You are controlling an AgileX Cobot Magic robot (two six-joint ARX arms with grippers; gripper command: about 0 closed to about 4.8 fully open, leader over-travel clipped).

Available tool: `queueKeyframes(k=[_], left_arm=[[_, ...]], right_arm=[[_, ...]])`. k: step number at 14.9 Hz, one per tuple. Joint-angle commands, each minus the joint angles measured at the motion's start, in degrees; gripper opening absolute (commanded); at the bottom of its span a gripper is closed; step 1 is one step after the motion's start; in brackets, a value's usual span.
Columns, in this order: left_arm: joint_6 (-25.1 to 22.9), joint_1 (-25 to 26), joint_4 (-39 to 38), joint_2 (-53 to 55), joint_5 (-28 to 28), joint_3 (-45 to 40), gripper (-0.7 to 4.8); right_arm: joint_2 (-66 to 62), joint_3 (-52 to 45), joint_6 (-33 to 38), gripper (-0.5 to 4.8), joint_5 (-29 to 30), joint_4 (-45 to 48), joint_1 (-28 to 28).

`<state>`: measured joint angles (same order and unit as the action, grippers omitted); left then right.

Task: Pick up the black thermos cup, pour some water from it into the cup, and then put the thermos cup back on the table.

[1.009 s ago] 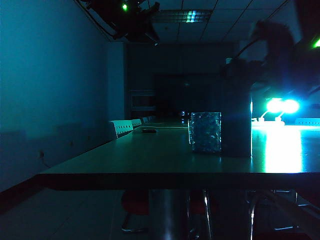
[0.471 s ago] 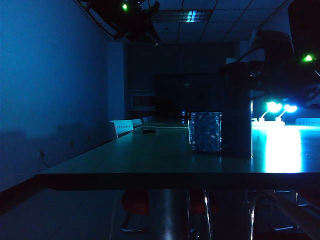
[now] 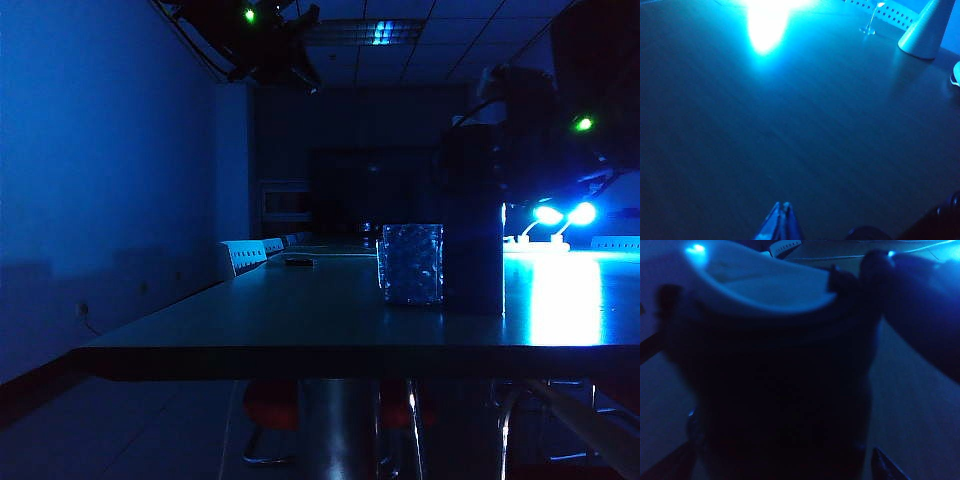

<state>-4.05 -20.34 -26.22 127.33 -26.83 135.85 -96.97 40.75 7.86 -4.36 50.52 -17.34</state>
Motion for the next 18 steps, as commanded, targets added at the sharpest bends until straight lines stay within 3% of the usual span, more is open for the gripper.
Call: queueKeyframes(k=[1,7,8,10,11,12,13,18], left_arm=[[0.0,0.0,0.1,-0.5,-1.1,0.5,-0.08],[0.0,0.0,0.1,-0.5,-1.5,0.5,-0.08],[0.0,0.0,0.1,-0.5,-1.5,0.5,-0.08],[0.0,0.0,0.1,-0.5,-1.5,0.5,-0.08],[0.0,0.0,0.1,-0.5,-1.5,0.5,-0.08],[0.0,0.0,0.1,-0.5,-1.5,0.5,-0.08],[0.0,0.0,0.1,-0.5,-1.5,0.5,-0.08],[0.0,0.0,0.1,-0.5,-1.5,0.4,-0.08]], right_arm=[[-1.6,1.8,-0.2,4.79,0.0,0.9,0.0],[-4.5,5.2,-0.2,4.79,-2.7,0.5,0.0],[-4.5,5.2,-0.2,4.14,-3.5,0.3,0.0],[-4.5,5.2,-0.2,4.07,-3.7,-1.1,0.0],[-4.5,5.1,-0.4,3.61,-3.6,-1.5,0.0],[-4.5,5.2,-0.5,2.22,-3.7,-1.4,0.0],[-4.5,5.2,-0.8,1.44,-3.7,-1.2,0.0],[-3.5,5.2,-4.1,1.38,-7.8,-0.3,0.0]])
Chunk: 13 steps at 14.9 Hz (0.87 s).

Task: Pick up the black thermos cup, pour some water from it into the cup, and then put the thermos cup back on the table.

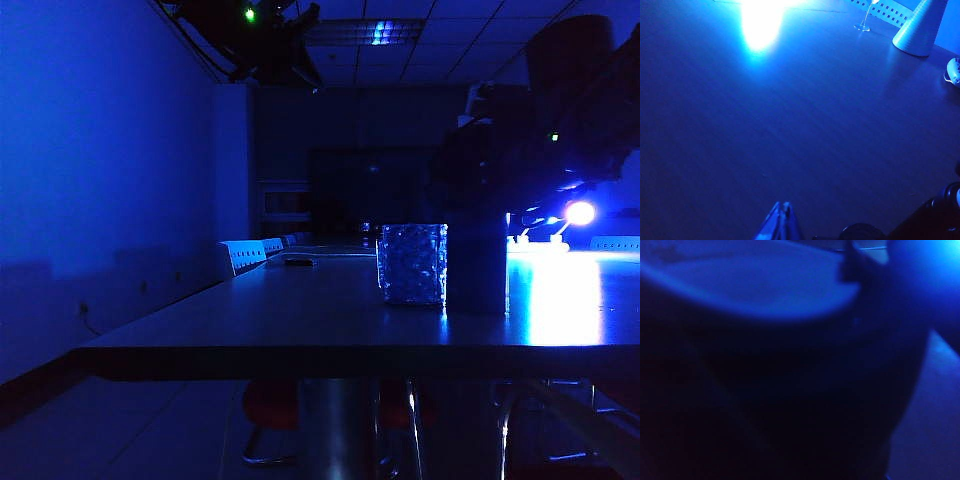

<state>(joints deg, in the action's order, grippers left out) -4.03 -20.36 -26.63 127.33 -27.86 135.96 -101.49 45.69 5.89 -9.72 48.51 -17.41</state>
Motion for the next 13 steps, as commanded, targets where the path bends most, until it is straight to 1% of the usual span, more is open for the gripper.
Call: queueKeyframes(k=[1,4,6,8,10,13], left_arm=[[0.0,0.0,0.5,-0.5,-0.5,0.3,-0.08],[0.0,0.0,0.5,-0.5,-0.7,0.3,-0.08],[0.0,0.0,0.4,-0.5,-1.4,0.3,-0.08],[0.4,0.0,0.1,-0.6,-2.0,0.3,-0.08],[0.4,0.0,0.1,-0.7,-2.0,0.3,-0.08],[0.7,0.0,0.1,-0.7,-2.0,0.3,-0.08]], right_arm=[[2.1,0.3,-3.5,1.38,-2.4,1.2,0.1],[4.2,1.2,-6.1,1.38,-2.4,-1.3,0.2],[4.5,5.3,-9.3,1.38,-5.7,-8.7,0.2],[4.5,9.9,-13.4,1.38,-6.0,-15.4,0.2],[4.5,12.5,-18.1,1.34,-6.1,-17.4,0.2],[3.8,13.3,-21.4,1.34,-6.9,-18.9,0.4]])
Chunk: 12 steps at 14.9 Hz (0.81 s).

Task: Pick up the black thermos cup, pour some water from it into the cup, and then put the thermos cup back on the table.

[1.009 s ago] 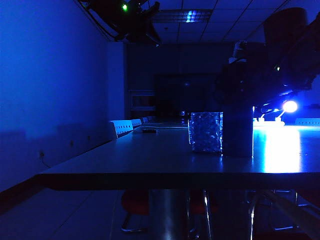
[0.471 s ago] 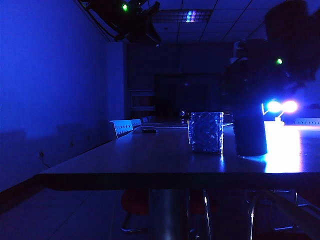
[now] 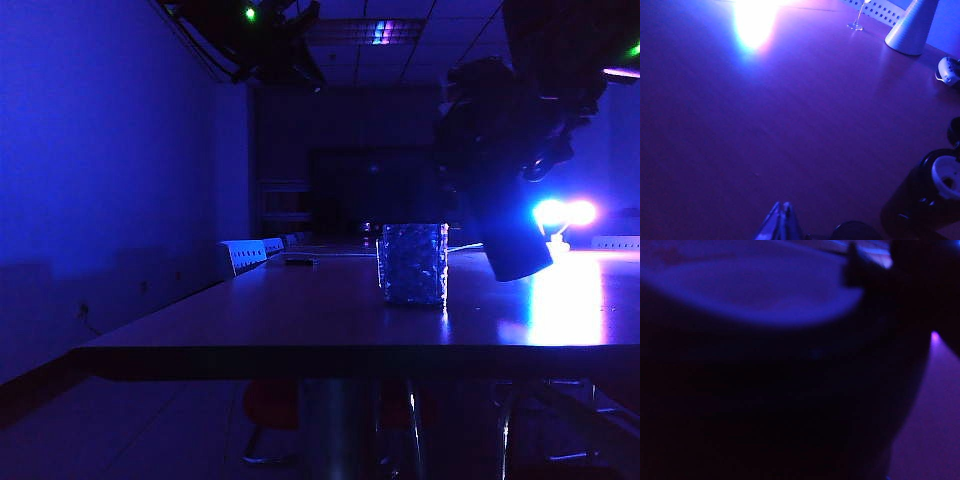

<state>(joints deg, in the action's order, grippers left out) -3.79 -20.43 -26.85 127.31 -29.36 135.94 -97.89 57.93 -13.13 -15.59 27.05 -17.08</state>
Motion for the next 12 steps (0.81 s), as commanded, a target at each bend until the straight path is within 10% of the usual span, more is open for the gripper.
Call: queueKeyframes(k=[1,12], left_arm=[[0.9,0.0,0.3,-0.7,-0.8,0.3,-0.08],[1.1,0.0,0.1,-0.7,-2.0,0.3,-0.08]], right_arm=[[-0.5,1.1,-2.8,1.34,-1.1,2.4,0.1],[-4.8,4.2,-20.6,1.35,-2.8,1.0,0.1]])
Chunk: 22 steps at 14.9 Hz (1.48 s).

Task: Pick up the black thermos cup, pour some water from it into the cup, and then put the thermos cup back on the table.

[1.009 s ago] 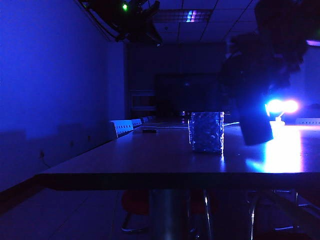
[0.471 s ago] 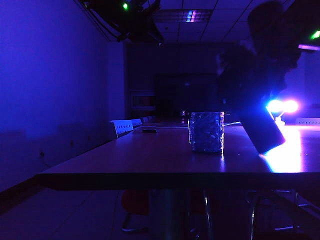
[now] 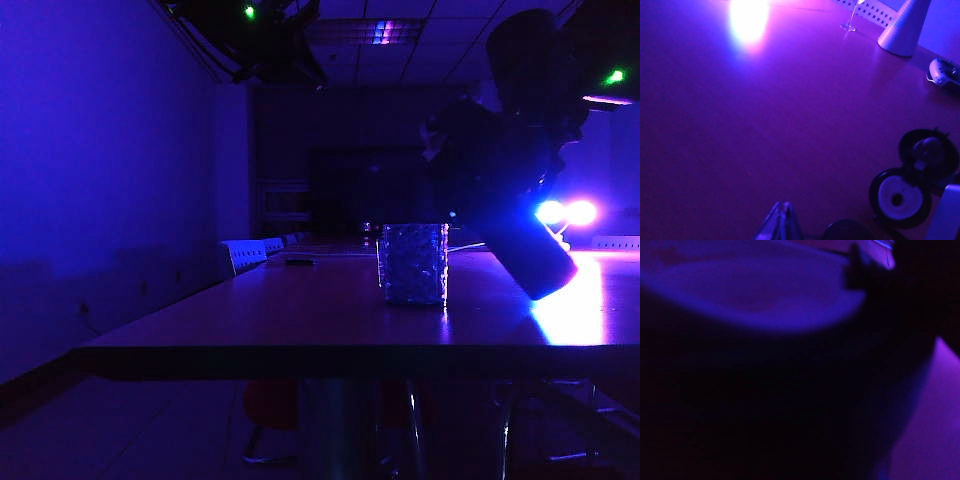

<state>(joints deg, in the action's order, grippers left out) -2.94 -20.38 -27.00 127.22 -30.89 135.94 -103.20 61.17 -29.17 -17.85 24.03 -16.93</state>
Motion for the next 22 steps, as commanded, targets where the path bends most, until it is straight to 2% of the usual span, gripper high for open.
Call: queueKeyframes(k=[1,4,8,10,12,14,18,22], left_arm=[[0.4,0.0,0.0,-0.6,-0.6,0.3,-0.08],[0.4,0.0,-0.9,-0.6,-1.5,0.3,-0.08],[-0.6,0.0,-2.8,-0.8,-3.0,0.3,-0.08],[-3.7,0.0,-5.3,-1.4,-4.9,0.3,-0.08],[-10.9,0.0,-13.2,-2.3,-5.4,0.3,-0.08],[-15.6,0.0,-19.5,-2.8,-6.9,0.3,-0.08],[-20.9,0.0,-25.3,-3.8,-9.1,0.3,-0.08],[-20.8,0.0,-25.7,-4.2,-9.3,0.3,-0.08]], right_arm=[[0.5,1.0,-6.1,1.35,-0.4,3.4,0.0],[0.5,1.0,-12.0,1.35,-0.4,3.2,0.0],[0.5,1.0,-15.9,1.35,-0.5,2.7,0.0],[0.5,1.0,-16.6,1.35,-0.5,2.8,0.0],[0.4,1.0,-18.7,1.35,-0.5,2.6,0.0],[-0.4,1.3,-20.5,1.35,-0.8,2.5,0.0],[-1.6,3.2,-22.2,1.35,-1.8,1.5,0.0],[-1.6,3.4,-26.6,1.35,-2.1,1.4,-0.1]])
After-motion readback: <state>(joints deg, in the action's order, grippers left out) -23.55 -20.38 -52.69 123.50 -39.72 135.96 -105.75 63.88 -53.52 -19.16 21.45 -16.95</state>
